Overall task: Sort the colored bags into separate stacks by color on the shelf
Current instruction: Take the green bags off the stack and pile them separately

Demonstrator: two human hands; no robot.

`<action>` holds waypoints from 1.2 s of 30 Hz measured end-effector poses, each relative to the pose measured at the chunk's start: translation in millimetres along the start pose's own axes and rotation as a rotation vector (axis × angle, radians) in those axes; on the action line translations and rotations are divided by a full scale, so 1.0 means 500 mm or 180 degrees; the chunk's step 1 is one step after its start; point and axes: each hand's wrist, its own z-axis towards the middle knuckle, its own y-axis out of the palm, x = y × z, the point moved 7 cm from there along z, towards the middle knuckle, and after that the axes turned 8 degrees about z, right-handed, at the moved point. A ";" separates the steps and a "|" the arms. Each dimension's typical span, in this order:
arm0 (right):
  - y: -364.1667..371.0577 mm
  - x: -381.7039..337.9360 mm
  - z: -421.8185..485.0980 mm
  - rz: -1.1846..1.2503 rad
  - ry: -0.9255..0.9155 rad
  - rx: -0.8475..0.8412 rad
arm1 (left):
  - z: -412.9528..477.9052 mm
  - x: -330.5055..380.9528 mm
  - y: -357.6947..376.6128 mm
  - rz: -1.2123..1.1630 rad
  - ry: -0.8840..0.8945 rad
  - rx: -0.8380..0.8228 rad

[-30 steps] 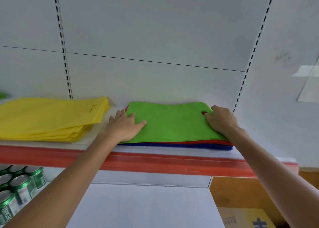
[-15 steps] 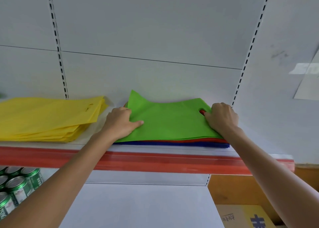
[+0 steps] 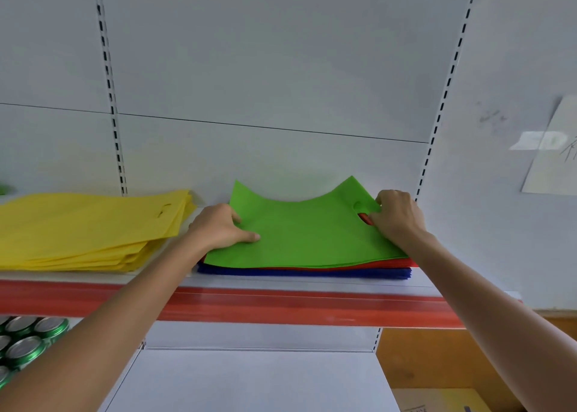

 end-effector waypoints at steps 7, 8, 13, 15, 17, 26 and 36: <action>-0.012 -0.015 0.000 -0.0339 -0.0122 -0.0008 | -0.023 0.006 -0.021 0.0307 0.0112 0.0416; -0.013 -0.012 0.001 -0.0326 -0.0108 -0.0038 | -0.024 0.009 -0.028 0.0275 0.0168 0.0493; -0.050 -0.040 0.014 -0.0300 -0.0248 0.0079 | -0.031 0.024 -0.092 -0.0082 0.0538 0.0742; -0.065 -0.071 0.017 -0.0229 -0.0312 0.0128 | -0.035 0.006 -0.123 -0.0205 0.0557 0.0824; -0.070 -0.113 0.016 -0.0077 -0.0393 0.0173 | -0.036 -0.030 -0.153 -0.0282 0.0538 0.0894; -0.018 -0.378 -0.050 0.0115 -0.0532 0.0405 | -0.029 -0.294 -0.299 -0.0293 0.0625 0.1122; 0.151 -0.729 -0.161 0.0352 -0.0265 0.0174 | -0.038 -0.697 -0.429 0.0012 0.0622 0.0795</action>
